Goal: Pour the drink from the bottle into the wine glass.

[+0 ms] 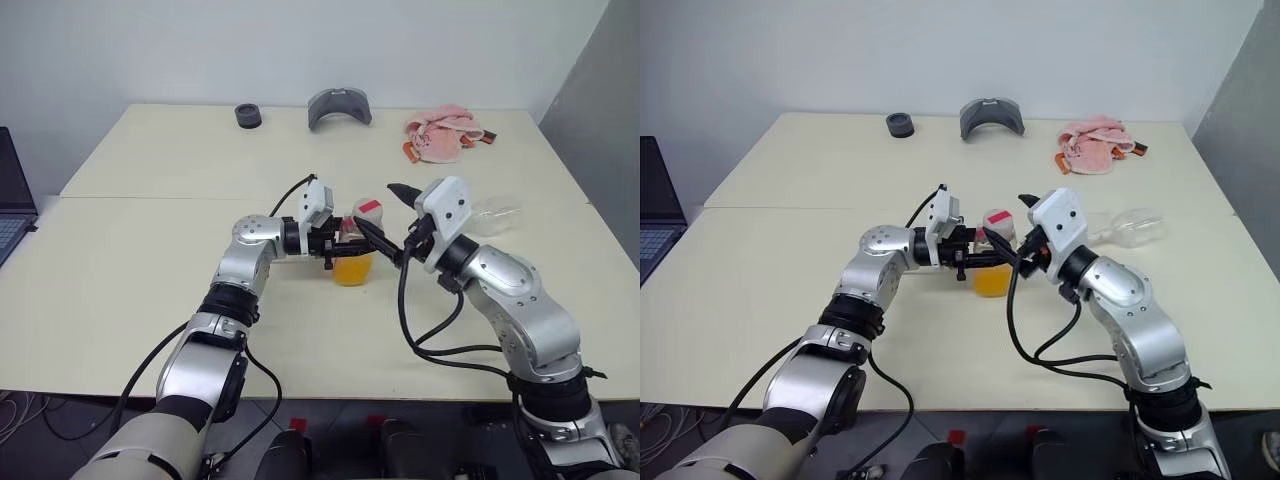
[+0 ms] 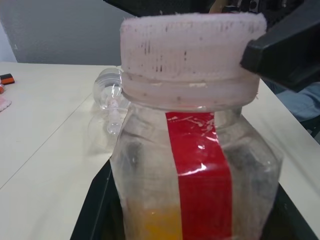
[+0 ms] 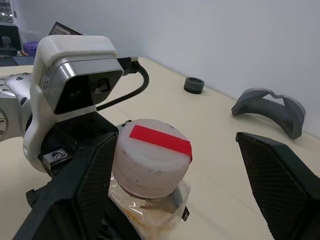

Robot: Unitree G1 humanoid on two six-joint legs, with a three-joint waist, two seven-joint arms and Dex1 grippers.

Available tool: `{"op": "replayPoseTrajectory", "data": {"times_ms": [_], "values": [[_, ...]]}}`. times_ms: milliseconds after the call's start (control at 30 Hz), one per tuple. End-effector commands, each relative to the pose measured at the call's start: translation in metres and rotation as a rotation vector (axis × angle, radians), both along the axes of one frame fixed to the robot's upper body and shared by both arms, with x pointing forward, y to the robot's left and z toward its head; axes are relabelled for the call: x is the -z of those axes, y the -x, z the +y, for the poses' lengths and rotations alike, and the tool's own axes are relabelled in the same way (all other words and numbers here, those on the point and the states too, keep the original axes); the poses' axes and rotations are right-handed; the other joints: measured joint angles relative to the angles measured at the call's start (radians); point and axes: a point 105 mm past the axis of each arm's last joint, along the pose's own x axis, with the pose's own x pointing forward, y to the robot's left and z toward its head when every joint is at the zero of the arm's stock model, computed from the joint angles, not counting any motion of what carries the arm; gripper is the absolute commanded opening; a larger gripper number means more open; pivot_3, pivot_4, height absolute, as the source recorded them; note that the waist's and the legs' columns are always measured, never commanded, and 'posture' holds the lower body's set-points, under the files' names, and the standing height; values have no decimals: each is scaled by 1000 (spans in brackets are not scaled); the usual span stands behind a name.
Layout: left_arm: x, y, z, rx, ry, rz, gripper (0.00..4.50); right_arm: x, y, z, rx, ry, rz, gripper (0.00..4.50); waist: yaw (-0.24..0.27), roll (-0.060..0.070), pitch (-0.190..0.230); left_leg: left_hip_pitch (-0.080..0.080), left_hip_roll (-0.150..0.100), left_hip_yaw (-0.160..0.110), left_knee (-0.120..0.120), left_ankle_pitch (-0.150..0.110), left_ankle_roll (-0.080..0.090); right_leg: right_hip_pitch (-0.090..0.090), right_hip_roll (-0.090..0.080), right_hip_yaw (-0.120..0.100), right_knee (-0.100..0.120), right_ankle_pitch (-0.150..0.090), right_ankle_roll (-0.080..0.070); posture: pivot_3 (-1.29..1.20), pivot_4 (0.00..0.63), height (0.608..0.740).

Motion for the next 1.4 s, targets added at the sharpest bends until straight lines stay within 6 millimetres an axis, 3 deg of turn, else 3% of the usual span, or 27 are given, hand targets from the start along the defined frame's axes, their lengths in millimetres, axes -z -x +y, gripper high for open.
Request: {"op": "replayPoseTrajectory", "data": {"times_ms": [33, 267, 500, 800, 1000, 1400], "values": [[-16, 0, 6, 2, 27, -69, 1691, -12, -4, -27, 113, -22, -38, 4018, 0, 0, 0, 0, 0, 0, 0, 0, 0, 0, 0, 0, 0, 0, 0, 0, 150, 740], [-16, -1, 7, -6, 29, -73, 1690, -7, 5, -25, 52, -18, 2, 4018, 0, 0, 0, 0, 0, 0, 0, 0, 0, 0, 0, 0, 0, 0, 0, 0, 150, 740], [-18, -2, 6, -12, 35, -80, 1689, -9, 9, -12, -15, -126, 85, 4018, 0, 0, 0, 0, 0, 0, 0, 0, 0, 0, 0, 0, 0, 0, 0, 0, 150, 740], [-20, -3, 4, -17, 40, -89, 1689, -14, 12, 18, -123, -184, 136, 4018, 0, 0, 0, 0, 0, 0, 0, 0, 0, 0, 0, 0, 0, 0, 0, 0, 150, 740], [-20, -4, 4, -22, 43, -92, 1689, -13, 29, 32, -252, -172, 154, 4018, 0, 0, 0, 0, 0, 0, 0, 0, 0, 0, 0, 0, 0, 0, 0, 0, 150, 740], [-21, -5, 2, -21, 46, -94, 1687, -19, 14, 36, -177, -189, 103, 4018, 0, 0, 0, 0, 0, -1, 0, 0, 0, 0, 0, -1, 0, 0, 0, 0, 150, 740]]}}
